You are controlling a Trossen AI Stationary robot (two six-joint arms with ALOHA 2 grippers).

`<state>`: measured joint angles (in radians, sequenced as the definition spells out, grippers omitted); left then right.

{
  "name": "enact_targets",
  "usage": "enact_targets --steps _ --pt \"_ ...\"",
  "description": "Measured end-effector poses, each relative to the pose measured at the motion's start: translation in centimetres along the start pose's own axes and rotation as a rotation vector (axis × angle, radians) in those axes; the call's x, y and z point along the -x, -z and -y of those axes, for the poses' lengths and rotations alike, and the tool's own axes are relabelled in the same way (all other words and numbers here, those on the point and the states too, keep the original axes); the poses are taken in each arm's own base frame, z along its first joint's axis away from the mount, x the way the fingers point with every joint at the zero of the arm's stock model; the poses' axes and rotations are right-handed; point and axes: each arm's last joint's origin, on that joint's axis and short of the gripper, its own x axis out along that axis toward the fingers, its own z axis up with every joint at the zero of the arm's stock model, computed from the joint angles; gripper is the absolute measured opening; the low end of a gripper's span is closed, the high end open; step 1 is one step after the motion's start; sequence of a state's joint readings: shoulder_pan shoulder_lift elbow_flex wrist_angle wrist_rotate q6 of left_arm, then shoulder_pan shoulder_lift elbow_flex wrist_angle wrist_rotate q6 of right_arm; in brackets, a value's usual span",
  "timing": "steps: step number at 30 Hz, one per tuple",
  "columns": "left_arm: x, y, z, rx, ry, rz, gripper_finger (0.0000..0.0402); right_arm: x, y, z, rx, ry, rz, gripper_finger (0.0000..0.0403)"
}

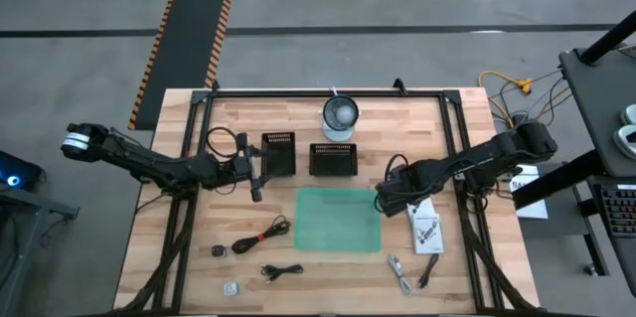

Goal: Pick and place items into bin
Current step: Put the top white box into the right black bin

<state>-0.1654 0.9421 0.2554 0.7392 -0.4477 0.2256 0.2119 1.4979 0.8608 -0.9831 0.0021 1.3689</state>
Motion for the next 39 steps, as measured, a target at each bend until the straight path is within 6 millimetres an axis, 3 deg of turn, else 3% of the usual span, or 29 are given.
enact_targets --steps 14,39 --pt "0.0 0.2 0.0 -0.007 0.003 -0.014 0.0215 -2.3 0.1 0.6 0.009 0.0 0.0 0.0155" --pt "0.0 0.1 0.0 -0.006 0.003 -0.014 0.0215 -3.7 -0.1 0.9 0.022 -0.044 0.052 0.0155"
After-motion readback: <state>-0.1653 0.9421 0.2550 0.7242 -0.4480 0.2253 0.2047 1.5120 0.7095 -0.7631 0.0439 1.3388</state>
